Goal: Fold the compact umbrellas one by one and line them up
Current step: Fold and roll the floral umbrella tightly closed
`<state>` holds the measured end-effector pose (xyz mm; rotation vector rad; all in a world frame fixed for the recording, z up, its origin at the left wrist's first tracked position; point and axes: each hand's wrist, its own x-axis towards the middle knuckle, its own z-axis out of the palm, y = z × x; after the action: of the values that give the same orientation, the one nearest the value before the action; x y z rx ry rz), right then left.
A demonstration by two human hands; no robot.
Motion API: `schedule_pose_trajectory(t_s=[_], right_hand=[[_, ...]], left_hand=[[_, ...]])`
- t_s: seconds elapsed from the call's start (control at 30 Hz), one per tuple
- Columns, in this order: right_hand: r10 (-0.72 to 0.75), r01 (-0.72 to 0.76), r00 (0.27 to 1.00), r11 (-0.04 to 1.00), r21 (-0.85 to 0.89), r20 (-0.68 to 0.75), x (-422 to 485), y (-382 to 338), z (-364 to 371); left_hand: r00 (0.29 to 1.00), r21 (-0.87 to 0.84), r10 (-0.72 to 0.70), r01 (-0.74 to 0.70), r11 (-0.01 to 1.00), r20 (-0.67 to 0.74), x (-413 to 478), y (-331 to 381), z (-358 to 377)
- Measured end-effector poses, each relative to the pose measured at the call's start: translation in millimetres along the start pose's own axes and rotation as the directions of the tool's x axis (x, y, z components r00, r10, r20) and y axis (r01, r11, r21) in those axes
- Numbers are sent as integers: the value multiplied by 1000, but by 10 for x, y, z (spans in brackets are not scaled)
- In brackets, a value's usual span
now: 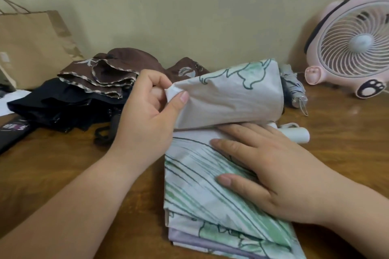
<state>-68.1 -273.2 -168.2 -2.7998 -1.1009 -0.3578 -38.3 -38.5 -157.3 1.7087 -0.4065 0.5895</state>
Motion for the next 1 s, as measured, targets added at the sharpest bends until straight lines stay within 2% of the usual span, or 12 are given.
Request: schedule_pose_trajectory(t_s=[0.1,0.2,0.3,0.43,0.57,0.67,0.73,0.83,0.9,1.0], right_hand=[[16,-11,997,998,-70,78,-2,96,46],[-37,45,988,998,-49,152,-66,181,32],[-108,112,985,994,-22,132,-83,159,23],[-121,114,988,991,71,99,-20,80,-11],[-65,65,997,998,4,50,-21,117,-21],[-6,17,991,997,-80,135,-70,153,10],[7,12,983,994,-104,182,-111,208,-14],[17,3,981,995,-100,195,-160,329,-133],[54,-47,971,998,-35,235,-199,424,-229],[72,-87,970,995,53,232,-251,602,-314]], left_hand=[[1000,10,-16,16,1000,10,-33,15,19],[998,18,-57,57,998,20,-31,8,10],[997,13,-62,61,998,35,-33,-8,6],[995,52,-42,38,998,90,-38,-3,-3],[963,232,-132,77,970,235,-12,-33,-36],[929,203,-215,158,966,302,-4,-68,-22],[919,206,-251,193,959,306,1,-99,-43],[927,345,-228,119,931,298,30,-134,-85],[924,382,-228,100,919,307,33,-133,-71],[937,369,-247,146,918,246,31,-185,-24]])
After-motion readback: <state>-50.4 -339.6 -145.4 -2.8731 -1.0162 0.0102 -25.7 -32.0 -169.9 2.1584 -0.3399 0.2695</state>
